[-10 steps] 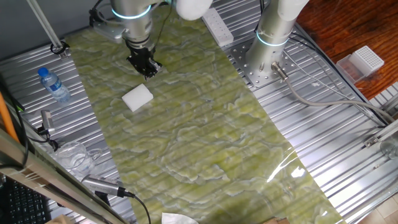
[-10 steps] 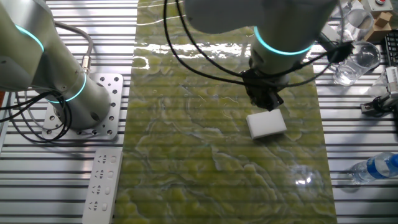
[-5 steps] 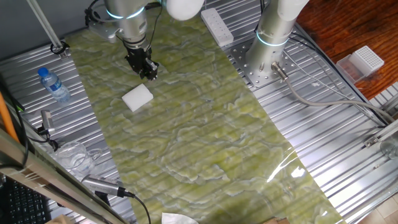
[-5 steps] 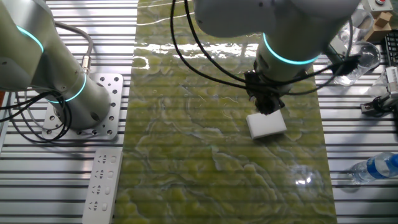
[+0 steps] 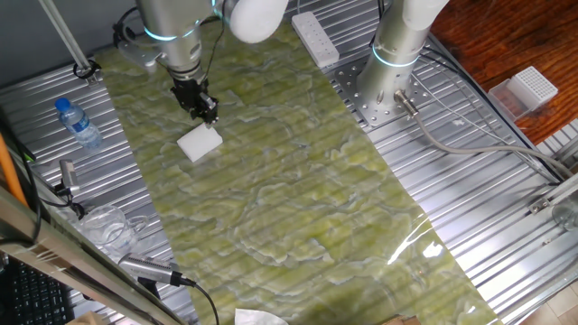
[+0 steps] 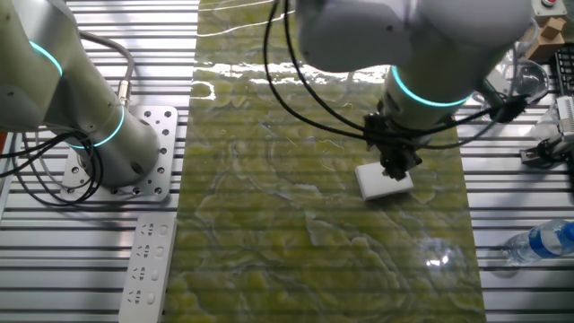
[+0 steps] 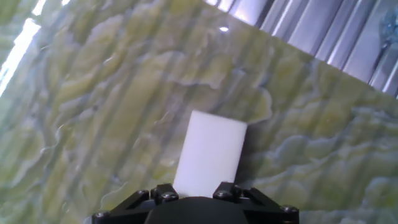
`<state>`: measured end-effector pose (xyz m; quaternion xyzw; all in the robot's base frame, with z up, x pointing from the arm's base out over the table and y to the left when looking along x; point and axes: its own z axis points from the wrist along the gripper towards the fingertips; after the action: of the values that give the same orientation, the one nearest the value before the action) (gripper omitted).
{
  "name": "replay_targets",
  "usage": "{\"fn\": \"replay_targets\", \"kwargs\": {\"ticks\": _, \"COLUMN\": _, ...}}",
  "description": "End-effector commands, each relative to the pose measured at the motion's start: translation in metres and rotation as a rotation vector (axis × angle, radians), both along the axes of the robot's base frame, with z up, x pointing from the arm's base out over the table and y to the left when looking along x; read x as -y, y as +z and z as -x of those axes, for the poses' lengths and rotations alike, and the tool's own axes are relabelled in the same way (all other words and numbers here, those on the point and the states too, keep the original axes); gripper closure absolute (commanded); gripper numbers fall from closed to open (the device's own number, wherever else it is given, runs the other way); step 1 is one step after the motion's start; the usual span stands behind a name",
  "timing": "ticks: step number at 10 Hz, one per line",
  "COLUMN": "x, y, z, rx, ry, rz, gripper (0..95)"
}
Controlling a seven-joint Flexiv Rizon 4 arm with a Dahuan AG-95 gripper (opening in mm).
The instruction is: Clean the tabletop with a sponge
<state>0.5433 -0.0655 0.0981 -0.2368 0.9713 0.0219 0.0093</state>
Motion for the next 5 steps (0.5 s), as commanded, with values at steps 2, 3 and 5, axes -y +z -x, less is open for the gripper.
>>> {"fn": "replay_targets", "kwargs": {"ticks": 2, "x": 0.002, "y": -0.011, "z": -0.001, "rx": 0.01, "ry": -0.001, "rz": -0.004, "gripper": 38.0}}
{"fn": "replay_targets", "kwargs": {"ticks": 3, "x": 0.002, "y": -0.014, "z": -0.001, "rx": 0.011, "ry": 0.002, "rz": -0.005, "gripper": 38.0}}
{"fn": "replay_targets", "kwargs": {"ticks": 5, "x": 0.003, "y": -0.021, "z": -0.002, "rx": 0.014, "ry": -0.005, "rz": -0.009, "gripper": 19.0}}
